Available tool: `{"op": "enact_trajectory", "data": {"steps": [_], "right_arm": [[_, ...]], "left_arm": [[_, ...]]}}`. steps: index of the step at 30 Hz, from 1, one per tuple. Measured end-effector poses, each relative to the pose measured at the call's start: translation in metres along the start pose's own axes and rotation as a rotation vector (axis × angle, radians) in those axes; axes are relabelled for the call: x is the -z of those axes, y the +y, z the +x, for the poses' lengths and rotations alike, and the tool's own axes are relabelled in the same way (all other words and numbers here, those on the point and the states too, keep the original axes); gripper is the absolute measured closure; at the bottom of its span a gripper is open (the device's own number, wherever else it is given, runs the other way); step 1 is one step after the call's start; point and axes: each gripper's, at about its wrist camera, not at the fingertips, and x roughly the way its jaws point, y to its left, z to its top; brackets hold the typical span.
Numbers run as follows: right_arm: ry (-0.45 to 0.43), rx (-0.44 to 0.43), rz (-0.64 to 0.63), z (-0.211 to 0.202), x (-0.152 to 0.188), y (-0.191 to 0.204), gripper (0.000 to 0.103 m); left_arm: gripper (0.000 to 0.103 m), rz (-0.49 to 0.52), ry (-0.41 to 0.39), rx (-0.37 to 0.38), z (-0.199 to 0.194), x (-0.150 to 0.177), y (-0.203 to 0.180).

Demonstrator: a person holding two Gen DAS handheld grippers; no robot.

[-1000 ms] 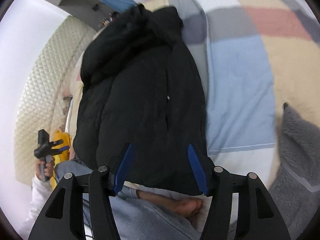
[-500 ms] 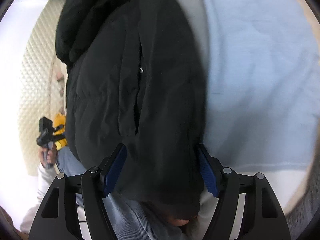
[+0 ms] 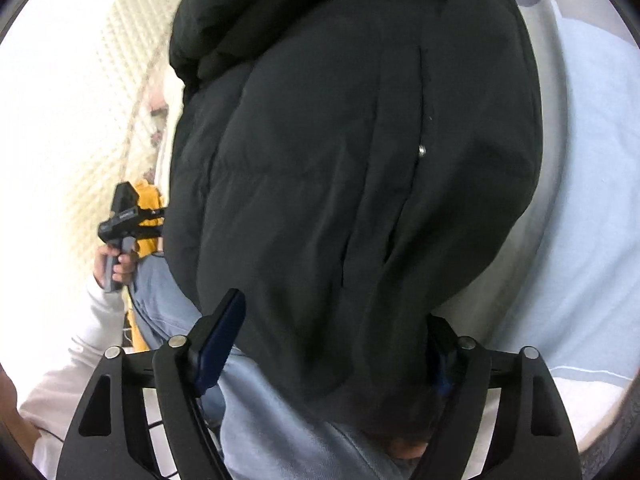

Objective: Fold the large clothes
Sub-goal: 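Grasp the jacket hem with the left tool while the right tool grasps it too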

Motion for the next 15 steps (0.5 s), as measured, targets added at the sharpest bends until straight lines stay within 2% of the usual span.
{"op": "enact_trajectory", "data": {"steps": [7, 9, 12, 15], "right_arm": [[0.121, 0.072, 0.142, 0.016, -0.003, -0.038, 0.021], [0.14, 0.047, 0.187, 0.019, -0.003, -0.047, 0.021], [0.155, 0.034, 0.188, 0.02, -0.005, -0.047, 0.019], [0.178, 0.029, 0.131, 0.025, -0.008, -0.032, 0.019]], "left_arm": [[0.021, 0.003, 0.007, -0.057, 0.005, 0.0, 0.002], [0.021, 0.022, 0.007, -0.057, 0.006, 0.002, -0.003], [0.022, 0.081, -0.003, -0.038, 0.005, 0.008, -0.012], [0.031, 0.145, -0.02, -0.002, -0.001, 0.017, -0.019]]}}
